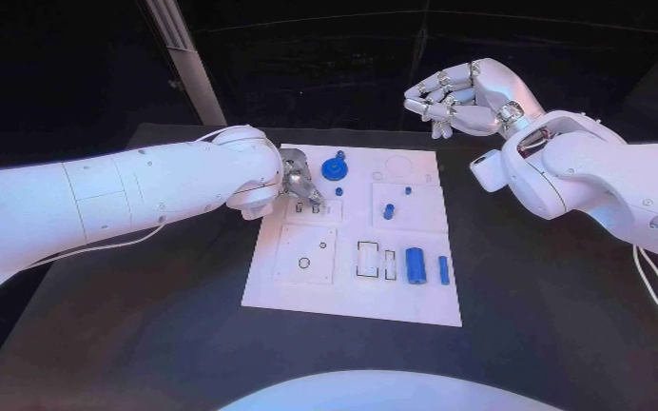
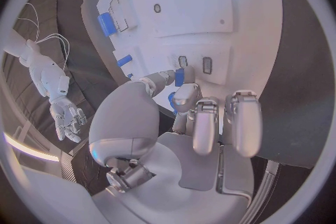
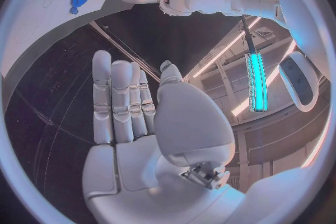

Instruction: Assemble the parts on the task board

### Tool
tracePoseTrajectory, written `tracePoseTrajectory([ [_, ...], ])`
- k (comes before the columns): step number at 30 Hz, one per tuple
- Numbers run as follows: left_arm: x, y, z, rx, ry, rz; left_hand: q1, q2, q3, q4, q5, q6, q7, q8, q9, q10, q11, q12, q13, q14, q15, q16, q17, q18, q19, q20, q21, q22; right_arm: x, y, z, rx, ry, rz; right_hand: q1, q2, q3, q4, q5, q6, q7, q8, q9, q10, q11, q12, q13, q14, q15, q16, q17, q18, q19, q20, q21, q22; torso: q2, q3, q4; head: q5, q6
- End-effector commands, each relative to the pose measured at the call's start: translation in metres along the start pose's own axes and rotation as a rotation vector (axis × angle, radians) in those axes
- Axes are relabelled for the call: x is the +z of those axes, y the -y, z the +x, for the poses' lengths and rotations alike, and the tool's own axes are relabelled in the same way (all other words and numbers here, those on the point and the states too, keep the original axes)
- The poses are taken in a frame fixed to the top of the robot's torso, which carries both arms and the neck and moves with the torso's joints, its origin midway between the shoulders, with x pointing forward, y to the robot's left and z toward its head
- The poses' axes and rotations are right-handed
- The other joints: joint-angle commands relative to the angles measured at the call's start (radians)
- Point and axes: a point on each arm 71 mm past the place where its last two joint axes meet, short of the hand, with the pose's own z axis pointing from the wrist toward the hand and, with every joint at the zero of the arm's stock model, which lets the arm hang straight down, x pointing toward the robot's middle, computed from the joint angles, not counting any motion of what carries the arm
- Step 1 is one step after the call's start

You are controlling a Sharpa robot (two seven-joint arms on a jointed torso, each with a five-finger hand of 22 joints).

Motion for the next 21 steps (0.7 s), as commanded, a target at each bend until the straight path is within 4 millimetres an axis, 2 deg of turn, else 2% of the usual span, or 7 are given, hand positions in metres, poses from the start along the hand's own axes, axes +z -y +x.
tracePoseTrajectory([
  [1, 0.0004, -0.0014, 0.0015, 0.048, -0.034, -0.033, -0.011, 0.006, 0.146, -0.137, 0.002, 0.03, -0.022, 0.003, 0.001, 0.009, -0.001, 0.004, 0.001, 0.104, -0.001, 0.003, 0.263, 0.001, 0.034, 0.001, 0.004, 0.099, 0.001, -0.0021, -0.0021, 0.024, 0.017, -0.014, 0.013, -0.001, -0.006, 0.0, 0.004, -0.005, 0.002, -0.005, -0.002, -0.002, 0.001, -0.005, -0.002, 0.002, 0.0, -0.009, -0.001, 0.006, 0.008, 0.002, -0.009, -0.002, 0.001, 0.0, 0.0011, 0.002, -0.008],
  [9, 0.002, 0.0001, 0.0021, 0.061, -0.049, -0.044, -0.038, 0.015, 0.156, -0.134, 0.001, 0.033, -0.024, 0.01, 0.0, 0.014, -0.002, 0.009, 0.006, 0.104, -0.001, 0.003, 0.263, 0.0, 0.035, 0.0, 0.006, 0.102, 0.002, -0.0007, -0.0023, 0.024, 0.017, -0.004, 0.018, 0.0, -0.009, -0.002, 0.01, -0.005, 0.003, -0.007, -0.002, -0.001, 0.001, -0.008, -0.007, 0.005, 0.0, -0.015, -0.002, 0.006, 0.013, 0.002, -0.016, -0.007, 0.0, 0.0, 0.0003, 0.005, -0.016],
  [21, 0.0015, -0.0007, 0.0034, 0.072, -0.065, -0.05, -0.058, 0.022, 0.164, -0.136, 0.001, 0.037, -0.027, 0.017, 0.0, 0.018, -0.004, 0.015, 0.012, 0.104, -0.002, 0.003, 0.263, -0.001, 0.036, 0.0, 0.008, 0.106, 0.0026, 0.0026, -0.0042, 0.02, 0.019, 0.014, 0.02, 0.0, -0.011, -0.002, 0.013, -0.004, 0.003, -0.007, -0.003, -0.001, 0.001, -0.009, -0.01, 0.006, 0.0, -0.019, -0.003, 0.006, 0.015, 0.002, -0.019, -0.01, 0.0, 0.0003, 0.0014, 0.004, -0.027],
])
